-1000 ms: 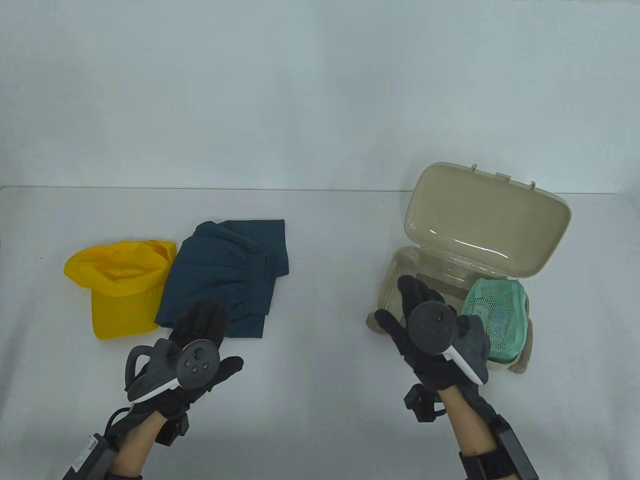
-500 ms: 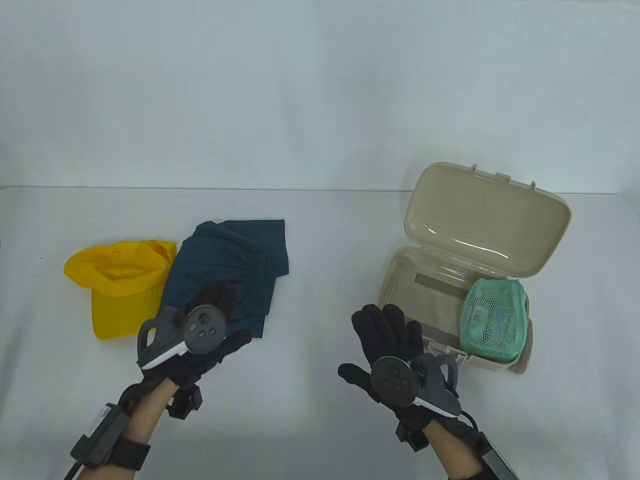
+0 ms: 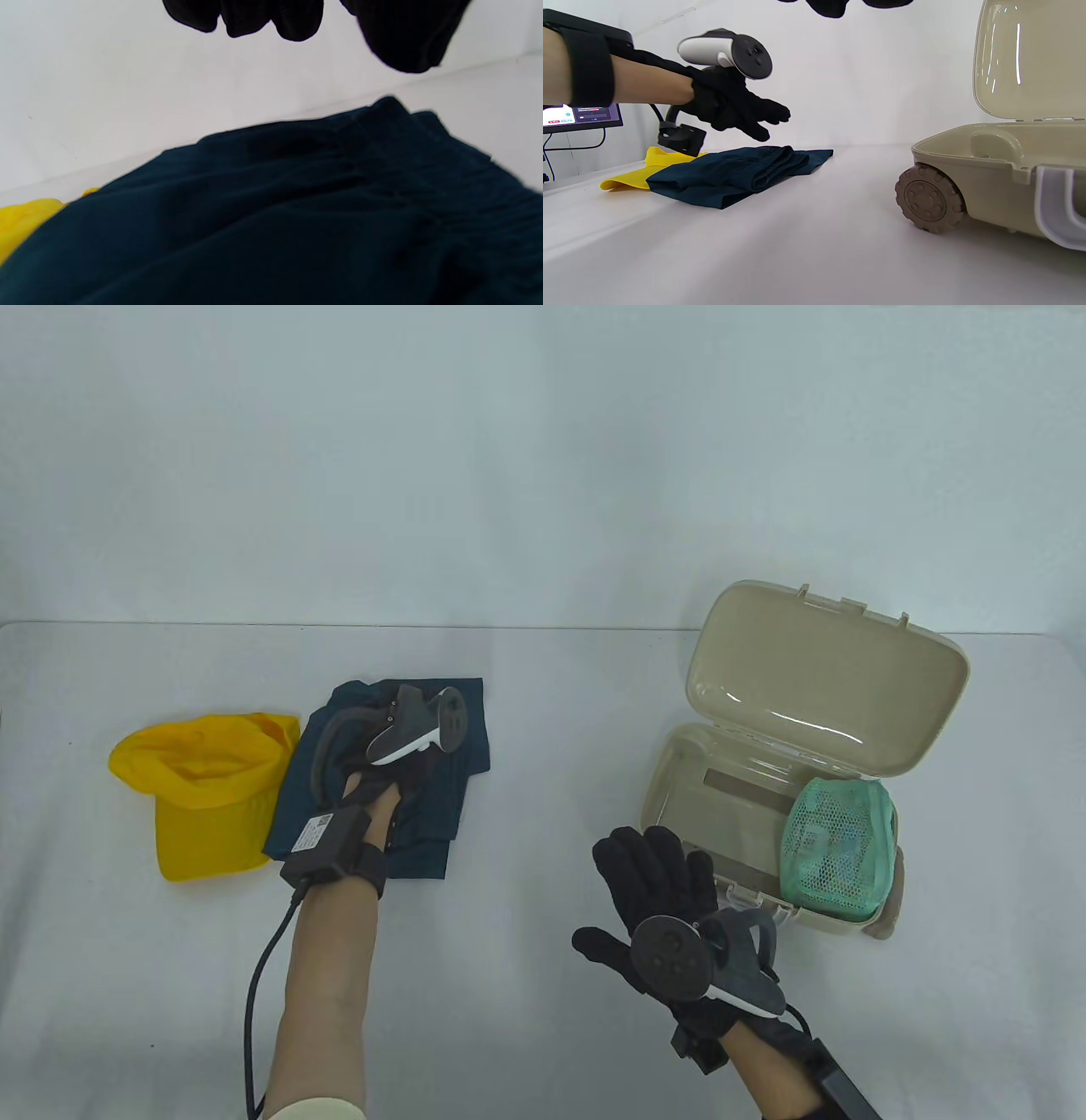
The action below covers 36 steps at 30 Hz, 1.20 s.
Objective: Pack suitcase
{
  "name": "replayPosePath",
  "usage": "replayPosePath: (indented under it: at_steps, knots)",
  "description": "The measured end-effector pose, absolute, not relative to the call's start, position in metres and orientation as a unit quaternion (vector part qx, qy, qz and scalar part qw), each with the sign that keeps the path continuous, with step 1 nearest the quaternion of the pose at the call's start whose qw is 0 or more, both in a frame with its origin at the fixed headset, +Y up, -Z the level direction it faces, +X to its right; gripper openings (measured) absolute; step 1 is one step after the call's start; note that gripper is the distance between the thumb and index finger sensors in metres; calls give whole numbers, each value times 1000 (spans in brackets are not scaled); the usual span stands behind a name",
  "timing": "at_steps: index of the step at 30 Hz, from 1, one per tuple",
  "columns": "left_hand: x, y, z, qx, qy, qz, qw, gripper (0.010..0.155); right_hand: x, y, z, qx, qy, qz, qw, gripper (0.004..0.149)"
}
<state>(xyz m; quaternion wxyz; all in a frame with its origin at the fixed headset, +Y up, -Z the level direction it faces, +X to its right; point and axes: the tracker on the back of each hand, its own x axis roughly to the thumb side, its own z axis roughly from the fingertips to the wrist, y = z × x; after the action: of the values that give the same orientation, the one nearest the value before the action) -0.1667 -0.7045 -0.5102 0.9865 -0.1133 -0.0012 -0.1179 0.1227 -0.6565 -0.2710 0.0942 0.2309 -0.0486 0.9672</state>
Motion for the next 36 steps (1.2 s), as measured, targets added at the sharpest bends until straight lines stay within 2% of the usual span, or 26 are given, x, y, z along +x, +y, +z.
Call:
replayPosePath:
  at_steps: [8,14,17,20,26,34,36]
  knots:
    - [-164,-740,-525,-187,4,-139,972,81,123,-659,-273,223,-40,970,92,89]
    - [-167,-740,-525,-171,10,-143,975,80,122,-661,-275,221,-34,971,87,88]
    - [-170,-738,-522,-151,10,-144,978,71,122,-660,-274,219,-35,971,84,88]
    - [-175,-728,-519,-144,7,-131,981,52,122,-661,-274,218,-36,972,84,88]
    - [-192,-675,-511,-116,-1,-39,992,48,123,-661,-274,219,-39,971,84,87]
    - [-234,-560,-490,-9,25,17,1000,47,125,-661,-275,211,-40,973,88,86]
    - [-251,-522,-481,34,50,21,998,47,126,-661,-276,207,-38,973,90,86]
